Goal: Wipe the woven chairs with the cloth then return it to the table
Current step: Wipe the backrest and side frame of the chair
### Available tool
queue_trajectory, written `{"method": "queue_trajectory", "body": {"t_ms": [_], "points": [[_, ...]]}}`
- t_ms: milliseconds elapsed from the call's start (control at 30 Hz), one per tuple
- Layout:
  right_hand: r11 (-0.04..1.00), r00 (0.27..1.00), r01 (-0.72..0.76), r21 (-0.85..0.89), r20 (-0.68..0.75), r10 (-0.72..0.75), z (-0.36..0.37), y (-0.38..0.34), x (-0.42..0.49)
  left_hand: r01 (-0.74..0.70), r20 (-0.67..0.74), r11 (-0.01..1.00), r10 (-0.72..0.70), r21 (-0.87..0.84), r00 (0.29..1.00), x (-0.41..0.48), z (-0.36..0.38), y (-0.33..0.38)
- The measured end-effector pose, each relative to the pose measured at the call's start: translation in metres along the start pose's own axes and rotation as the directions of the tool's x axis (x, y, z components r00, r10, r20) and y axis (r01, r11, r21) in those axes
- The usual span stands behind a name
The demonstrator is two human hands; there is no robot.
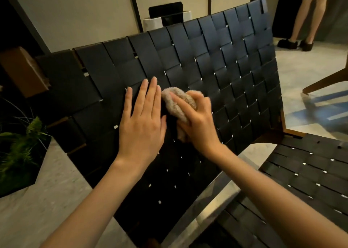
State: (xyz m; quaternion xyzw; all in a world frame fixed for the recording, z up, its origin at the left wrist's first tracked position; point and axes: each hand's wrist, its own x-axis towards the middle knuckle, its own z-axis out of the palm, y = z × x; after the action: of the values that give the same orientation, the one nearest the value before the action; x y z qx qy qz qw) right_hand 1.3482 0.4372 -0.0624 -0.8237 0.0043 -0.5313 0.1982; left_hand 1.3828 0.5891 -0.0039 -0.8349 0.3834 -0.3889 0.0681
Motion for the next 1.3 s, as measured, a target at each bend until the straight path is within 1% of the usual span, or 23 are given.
{"method": "queue_trajectory", "body": {"t_ms": [33, 67, 100, 133, 167, 200, 233, 267, 333, 367, 433, 467, 500, 567, 633, 667, 700, 733, 800, 867, 1133, 1233, 1300], "points": [[0.997, 0.996, -0.07, -0.018, -0.05, 0.069, -0.004, 0.012, 0.007, 0.01, 0.006, 1.0, -0.01, 0.016, 1.0, 0.0, -0.001, -0.001], [0.974, 0.965, -0.226, 0.02, -0.131, 0.227, -0.008, 0.024, 0.02, 0.013, 0.009, 1.0, -0.013, 0.025, 1.0, 0.0, -0.002, -0.002], [0.912, 0.891, -0.404, 0.07, -0.193, 0.41, -0.013, 0.037, 0.035, 0.011, 0.009, 1.0, -0.011, 0.022, 1.0, 0.001, -0.003, -0.003], [0.816, 0.783, -0.569, 0.099, -0.236, 0.575, -0.017, 0.047, 0.051, 0.006, 0.009, 1.0, -0.006, 0.014, 1.0, 0.002, -0.005, -0.005], [0.735, 0.698, -0.674, 0.071, -0.263, 0.666, -0.019, 0.053, 0.064, 0.003, 0.009, 1.0, -0.003, 0.005, 1.0, 0.004, -0.007, -0.008], [0.699, 0.662, -0.713, 0.058, -0.273, 0.698, -0.019, 0.055, 0.075, 0.005, 0.007, 1.0, -0.005, -0.005, 1.0, 0.007, -0.009, -0.011], [0.712, 0.676, -0.7, 0.063, -0.266, 0.687, -0.017, 0.047, 0.083, 0.014, 0.003, 1.0, -0.014, -0.013, 1.0, 0.009, -0.012, -0.014], [0.762, 0.729, -0.643, 0.085, -0.239, 0.642, -0.012, 0.035, 0.085, 0.028, 0.0, 0.999, -0.028, -0.016, 1.0, 0.01, -0.014, -0.018], [0.901, 0.889, -0.418, 0.118, -0.154, 0.432, 0.003, -0.001, 0.076, 0.046, -0.004, 0.999, -0.046, -0.006, 0.999, 0.01, -0.017, -0.024], [0.947, 0.948, -0.29, 0.137, -0.097, 0.304, 0.009, -0.018, 0.067, 0.047, -0.003, 0.999, -0.047, 0.0, 0.999, 0.01, -0.019, -0.026], [0.989, 0.996, -0.091, 0.114, -0.005, 0.092, 0.011, -0.032, 0.056, 0.041, 0.004, 0.999, -0.041, 0.003, 0.999, 0.008, -0.021, -0.028], [0.997, 0.999, -0.038, 0.064, 0.0, 0.038, 0.009, -0.026, 0.061, 0.042, 0.007, 0.999, -0.042, 0.008, 0.999, 0.006, -0.021, -0.029], [0.998, 0.998, -0.061, 0.015, -0.029, 0.061, 0.006, -0.016, 0.07, 0.041, 0.009, 0.999, -0.041, 0.016, 0.999, 0.004, -0.022, -0.03], [0.954, 0.945, -0.299, 0.007, -0.138, 0.297, 0.0, 0.005, 0.096, 0.039, 0.011, 0.999, -0.04, 0.024, 0.999, 0.001, -0.024, -0.033], [0.843, 0.817, -0.531, 0.08, -0.213, 0.535, -0.002, 0.012, 0.122, 0.033, 0.005, 0.999, -0.033, 0.022, 0.999, 0.0, -0.025, -0.036], [0.808, 0.778, -0.58, 0.1, -0.225, 0.587, 0.0, 0.008, 0.13, 0.031, 0.004, 0.999, -0.031, 0.022, 1.0, -0.001, -0.026, -0.038], [0.808, 0.777, -0.578, 0.113, -0.228, 0.587, 0.004, -0.001, 0.135, 0.034, 0.004, 0.999, -0.034, 0.02, 0.999, -0.001, -0.027, -0.041], [0.837, 0.809, -0.532, 0.127, -0.214, 0.547, 0.007, -0.013, 0.136, 0.043, 0.004, 0.999, -0.043, 0.018, 0.999, -0.002, -0.029, -0.043], [0.92, 0.911, -0.36, 0.157, -0.153, 0.383, 0.012, -0.039, 0.128, 0.063, 0.006, 0.998, -0.063, 0.015, 0.998, -0.006, -0.032, -0.048], [0.953, 0.966, -0.219, 0.209, -0.092, 0.243, 0.017, -0.062, 0.115, 0.072, 0.011, 0.997, -0.072, 0.019, 0.997, -0.013, -0.035, -0.053], [0.956, 0.998, -0.05, 0.29, 0.057, 0.035, 0.026, -0.125, 0.093, 0.154, -0.003, 0.987, -0.154, -0.051, 0.988, -0.071, -0.048, -0.083], [0.962, 0.996, -0.06, 0.267, 0.086, 0.038, 0.022, -0.138, 0.094, 0.235, 0.021, 0.964, -0.235, -0.12, 0.972, -0.092, -0.052, -0.091], [0.964, 0.991, -0.017, 0.267, 0.135, -0.02, 0.02, -0.148, 0.093, 0.299, 0.061, 0.94, -0.293, -0.166, 0.954, -0.103, -0.055, -0.093]]}}
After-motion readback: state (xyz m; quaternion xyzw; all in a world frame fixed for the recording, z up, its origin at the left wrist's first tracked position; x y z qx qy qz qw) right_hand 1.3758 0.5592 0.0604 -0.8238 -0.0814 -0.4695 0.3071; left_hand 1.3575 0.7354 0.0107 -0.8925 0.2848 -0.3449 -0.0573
